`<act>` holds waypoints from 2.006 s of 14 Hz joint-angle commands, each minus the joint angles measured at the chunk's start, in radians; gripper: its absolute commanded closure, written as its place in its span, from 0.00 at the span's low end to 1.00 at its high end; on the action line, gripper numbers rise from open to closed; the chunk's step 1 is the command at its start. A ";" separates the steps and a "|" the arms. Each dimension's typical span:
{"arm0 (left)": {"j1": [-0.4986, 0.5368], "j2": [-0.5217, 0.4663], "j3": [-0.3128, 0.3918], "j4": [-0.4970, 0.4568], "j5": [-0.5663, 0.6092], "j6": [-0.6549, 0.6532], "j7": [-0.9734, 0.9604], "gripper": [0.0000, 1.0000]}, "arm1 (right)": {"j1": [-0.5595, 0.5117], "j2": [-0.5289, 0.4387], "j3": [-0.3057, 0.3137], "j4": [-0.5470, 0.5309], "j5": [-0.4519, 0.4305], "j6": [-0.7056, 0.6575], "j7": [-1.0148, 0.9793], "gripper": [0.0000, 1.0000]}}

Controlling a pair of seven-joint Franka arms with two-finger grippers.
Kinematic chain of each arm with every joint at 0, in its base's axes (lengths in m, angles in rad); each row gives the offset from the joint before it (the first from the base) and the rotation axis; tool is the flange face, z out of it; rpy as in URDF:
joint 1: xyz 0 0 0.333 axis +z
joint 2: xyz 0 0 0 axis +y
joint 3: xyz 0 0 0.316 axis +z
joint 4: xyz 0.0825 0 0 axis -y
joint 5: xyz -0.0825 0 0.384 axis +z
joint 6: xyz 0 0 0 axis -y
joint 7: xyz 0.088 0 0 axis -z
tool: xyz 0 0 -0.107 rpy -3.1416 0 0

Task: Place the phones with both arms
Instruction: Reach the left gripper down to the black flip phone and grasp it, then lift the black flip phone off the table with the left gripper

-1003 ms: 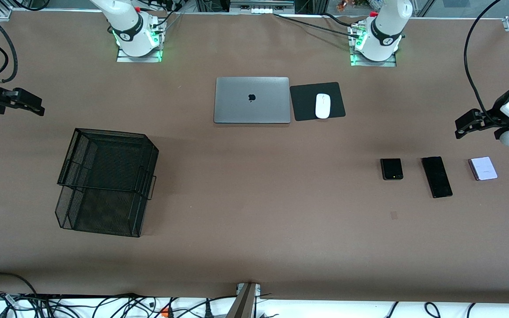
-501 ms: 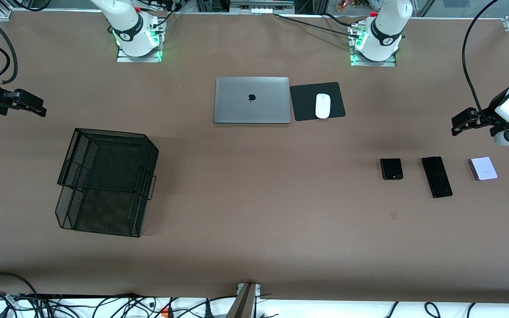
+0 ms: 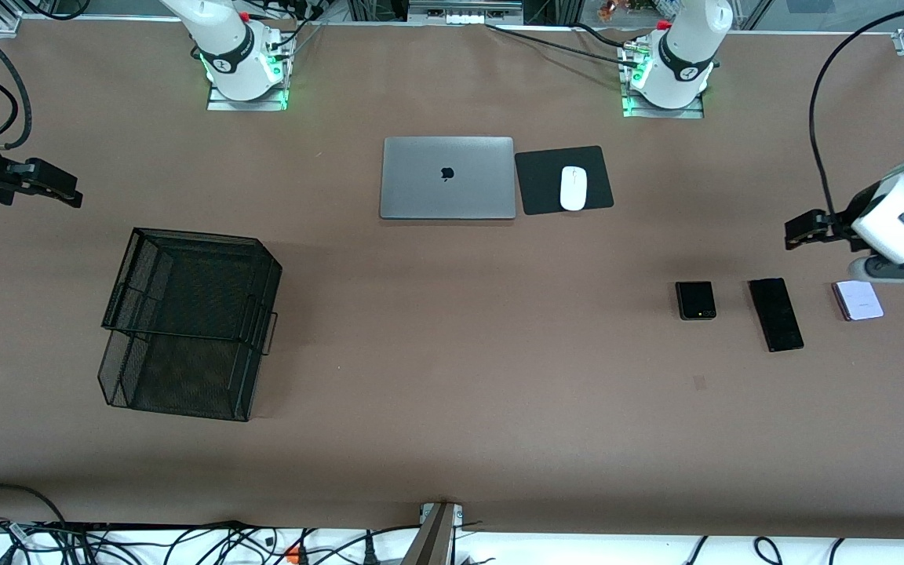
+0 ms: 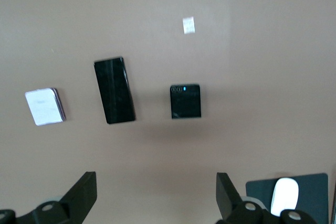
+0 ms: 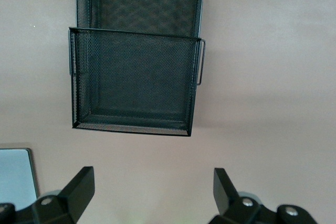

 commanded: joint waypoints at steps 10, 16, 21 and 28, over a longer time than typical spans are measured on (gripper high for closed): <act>0.003 0.250 -0.003 -0.388 -0.080 0.730 -0.010 0.00 | 0.007 -0.009 -0.008 -0.006 0.020 0.006 0.006 0.00; 0.004 0.346 -0.006 -0.507 -0.083 1.003 -0.055 0.00 | 0.005 -0.012 -0.008 -0.006 0.020 0.006 0.006 0.00; 0.007 0.341 -0.022 -0.507 -0.083 1.001 -0.063 0.00 | 0.005 -0.014 -0.008 -0.006 0.020 0.002 0.005 0.00; 0.016 0.340 -0.040 -0.506 -0.083 0.997 -0.066 0.49 | 0.007 -0.012 -0.008 -0.006 0.018 0.003 0.005 0.00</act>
